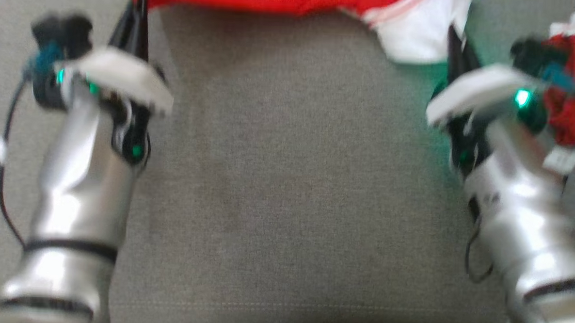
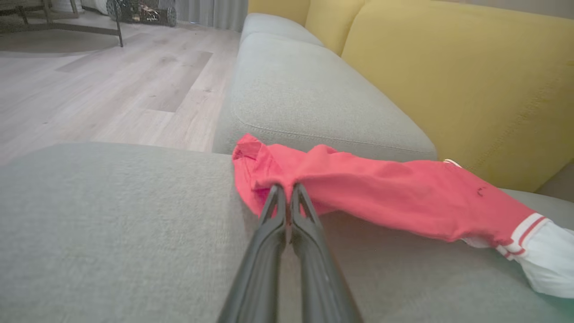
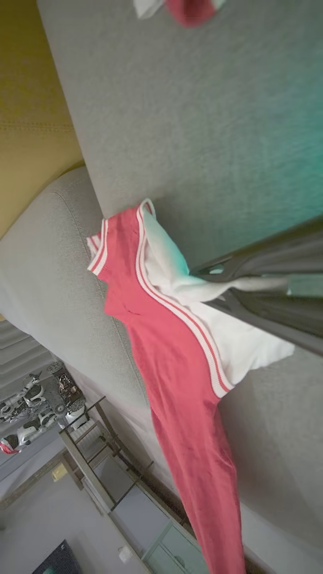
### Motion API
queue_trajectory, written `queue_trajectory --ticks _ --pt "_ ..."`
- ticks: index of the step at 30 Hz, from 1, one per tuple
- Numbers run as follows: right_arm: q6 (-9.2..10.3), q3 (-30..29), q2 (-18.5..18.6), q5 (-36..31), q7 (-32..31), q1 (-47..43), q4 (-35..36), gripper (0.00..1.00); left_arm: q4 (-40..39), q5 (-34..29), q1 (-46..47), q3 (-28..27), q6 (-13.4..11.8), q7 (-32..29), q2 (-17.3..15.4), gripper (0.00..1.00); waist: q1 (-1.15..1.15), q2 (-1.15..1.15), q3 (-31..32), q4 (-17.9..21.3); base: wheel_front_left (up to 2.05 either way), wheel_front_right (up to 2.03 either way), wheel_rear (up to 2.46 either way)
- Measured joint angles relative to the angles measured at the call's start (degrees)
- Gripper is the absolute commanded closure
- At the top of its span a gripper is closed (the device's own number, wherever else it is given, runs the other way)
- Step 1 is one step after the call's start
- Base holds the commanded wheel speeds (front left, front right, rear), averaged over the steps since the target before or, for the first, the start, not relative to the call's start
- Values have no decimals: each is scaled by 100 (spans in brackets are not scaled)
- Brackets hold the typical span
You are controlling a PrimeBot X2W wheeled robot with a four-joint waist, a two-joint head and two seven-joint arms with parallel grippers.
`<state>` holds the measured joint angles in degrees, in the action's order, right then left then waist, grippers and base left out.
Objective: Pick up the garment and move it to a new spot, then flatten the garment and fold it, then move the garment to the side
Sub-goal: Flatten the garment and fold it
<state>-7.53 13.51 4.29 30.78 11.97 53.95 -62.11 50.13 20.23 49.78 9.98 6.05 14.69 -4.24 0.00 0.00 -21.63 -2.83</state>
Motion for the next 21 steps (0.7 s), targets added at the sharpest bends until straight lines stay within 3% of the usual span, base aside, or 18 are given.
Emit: queue_trajectory --ticks 7,12,21 --pt "0 132 120 408 134 -1728 1246 100 -1737 -358 -1990 -289 -60 0 -8 100 0 0 668 -14 0 0 0" --pt "0 -141 211 468 83 -3147 2258 100 -2653 -405 -3303 -379 -153 -1 -27 100 0 0 1143 2 0 0 0" --pt "0 -1193 -83 147 -1106 -5675 4600 100 -3825 -501 -4994 -330 -365 -350 -92 100 -1 0 1744 51 0 0 0"
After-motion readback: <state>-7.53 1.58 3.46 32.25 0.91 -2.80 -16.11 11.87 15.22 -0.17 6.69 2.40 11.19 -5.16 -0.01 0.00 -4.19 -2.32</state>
